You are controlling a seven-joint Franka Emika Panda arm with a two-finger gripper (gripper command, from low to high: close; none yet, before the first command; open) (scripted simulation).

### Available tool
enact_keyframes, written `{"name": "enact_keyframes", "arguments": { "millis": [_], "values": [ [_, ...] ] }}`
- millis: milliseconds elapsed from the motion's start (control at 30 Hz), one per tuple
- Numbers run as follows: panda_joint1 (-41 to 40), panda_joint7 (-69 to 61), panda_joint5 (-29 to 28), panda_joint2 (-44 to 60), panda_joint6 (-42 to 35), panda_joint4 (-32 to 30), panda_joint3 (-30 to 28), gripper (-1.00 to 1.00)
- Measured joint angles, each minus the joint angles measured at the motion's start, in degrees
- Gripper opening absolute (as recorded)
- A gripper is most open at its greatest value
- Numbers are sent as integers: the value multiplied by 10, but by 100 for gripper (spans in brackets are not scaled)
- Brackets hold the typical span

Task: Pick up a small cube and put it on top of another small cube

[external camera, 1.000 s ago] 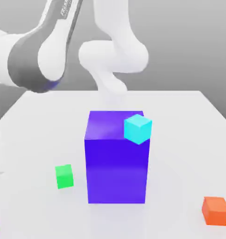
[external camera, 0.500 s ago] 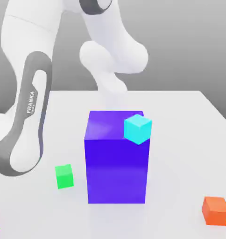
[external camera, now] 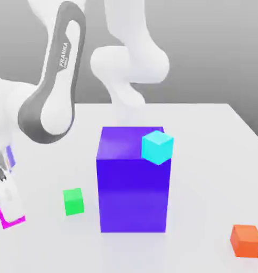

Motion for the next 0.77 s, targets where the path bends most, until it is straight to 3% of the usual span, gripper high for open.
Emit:
{"name": "enact_keyframes", "arguments": {
  "millis": [167,400,500,633,667,767],
  "values": [
    [6,58,-55,-99,18,-106,11,-100],
    [-49,173,-185,-217,42,-245,56,-100],
    [-53,182,-195,-180,88,-255,59,-100],
    [-42,164,-168,-102,165,-254,58,-100],
    [-43,154,-152,-82,184,-253,62,100],
    [-35,154,-152,-82,184,-253,62,100]
  ]
}}
